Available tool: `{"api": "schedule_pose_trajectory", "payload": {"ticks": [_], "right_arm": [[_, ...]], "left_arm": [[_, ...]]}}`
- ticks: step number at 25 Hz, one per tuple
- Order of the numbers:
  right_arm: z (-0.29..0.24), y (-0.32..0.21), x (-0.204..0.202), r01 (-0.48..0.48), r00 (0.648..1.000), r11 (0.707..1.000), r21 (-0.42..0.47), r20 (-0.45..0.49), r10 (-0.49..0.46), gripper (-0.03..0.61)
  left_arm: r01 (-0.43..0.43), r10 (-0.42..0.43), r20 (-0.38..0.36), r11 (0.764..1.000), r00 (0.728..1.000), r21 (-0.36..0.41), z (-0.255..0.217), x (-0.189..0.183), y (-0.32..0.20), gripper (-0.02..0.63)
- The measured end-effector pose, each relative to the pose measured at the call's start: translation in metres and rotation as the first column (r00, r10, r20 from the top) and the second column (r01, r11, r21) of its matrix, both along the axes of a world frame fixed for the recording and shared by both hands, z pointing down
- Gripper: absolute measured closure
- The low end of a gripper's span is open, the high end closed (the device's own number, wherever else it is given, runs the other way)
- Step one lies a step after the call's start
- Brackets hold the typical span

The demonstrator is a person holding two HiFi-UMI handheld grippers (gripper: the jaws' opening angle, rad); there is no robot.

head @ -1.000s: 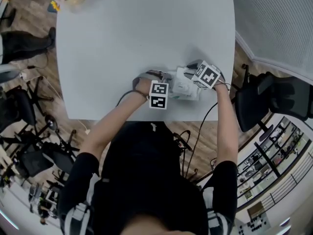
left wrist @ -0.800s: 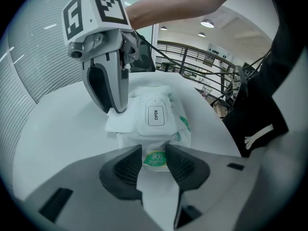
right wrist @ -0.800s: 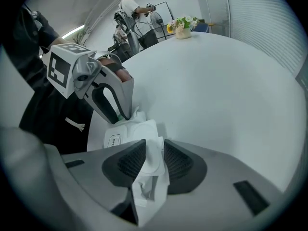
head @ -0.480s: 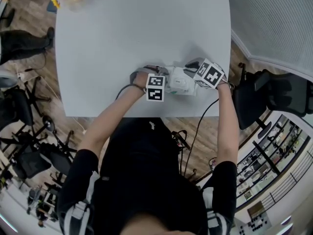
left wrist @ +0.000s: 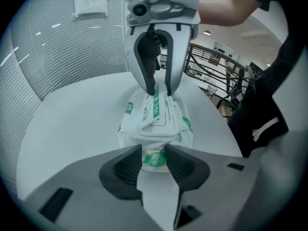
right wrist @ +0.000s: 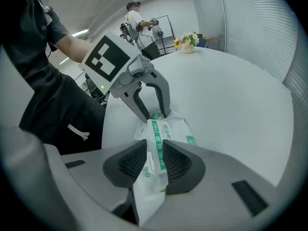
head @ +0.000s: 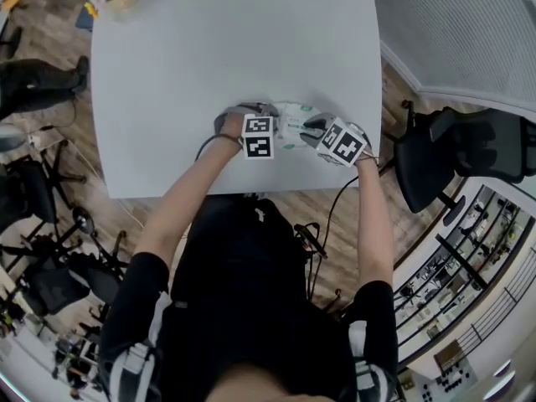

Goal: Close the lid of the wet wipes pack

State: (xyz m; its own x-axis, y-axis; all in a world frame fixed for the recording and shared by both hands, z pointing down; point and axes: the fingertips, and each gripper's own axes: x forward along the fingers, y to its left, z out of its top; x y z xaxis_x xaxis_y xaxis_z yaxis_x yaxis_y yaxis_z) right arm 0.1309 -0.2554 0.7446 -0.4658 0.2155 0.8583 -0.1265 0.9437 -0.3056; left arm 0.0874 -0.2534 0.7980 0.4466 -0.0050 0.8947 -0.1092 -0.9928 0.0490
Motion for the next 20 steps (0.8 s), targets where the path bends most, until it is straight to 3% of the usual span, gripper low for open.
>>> {"api": "schedule_pose_trajectory", "payload": {"ticks": [4,9,14,20], "right_arm": [[0.015,0.018,0.003,-0.015,1.0,1.0,-0.006,-0.028,0.014,0.451],[0.029,0.018,0.005,-0.099,0.994,0.995,0.031,-0.043,0.1,0.467],[0.031,0.015,0.003,-0.123,0.986,0.982,0.14,-0.097,0.138,0.468],[0.041,0.018,0.003,-0.141,0.965,0.948,0.284,-0.175,0.196,0.465]], "left_arm": [[0.018,-0.018,-0.003,1.0,1.0,0.004,0.0,-0.002,-0.001,0.449],[0.034,-0.034,-0.013,0.999,0.999,0.005,0.001,0.0,-0.002,0.449],[0.043,-0.043,-0.017,0.999,0.999,0.008,0.0,-0.001,-0.005,0.449],[0.047,-0.047,-0.021,0.999,0.999,0.007,-0.001,0.0,-0.003,0.449]]}}
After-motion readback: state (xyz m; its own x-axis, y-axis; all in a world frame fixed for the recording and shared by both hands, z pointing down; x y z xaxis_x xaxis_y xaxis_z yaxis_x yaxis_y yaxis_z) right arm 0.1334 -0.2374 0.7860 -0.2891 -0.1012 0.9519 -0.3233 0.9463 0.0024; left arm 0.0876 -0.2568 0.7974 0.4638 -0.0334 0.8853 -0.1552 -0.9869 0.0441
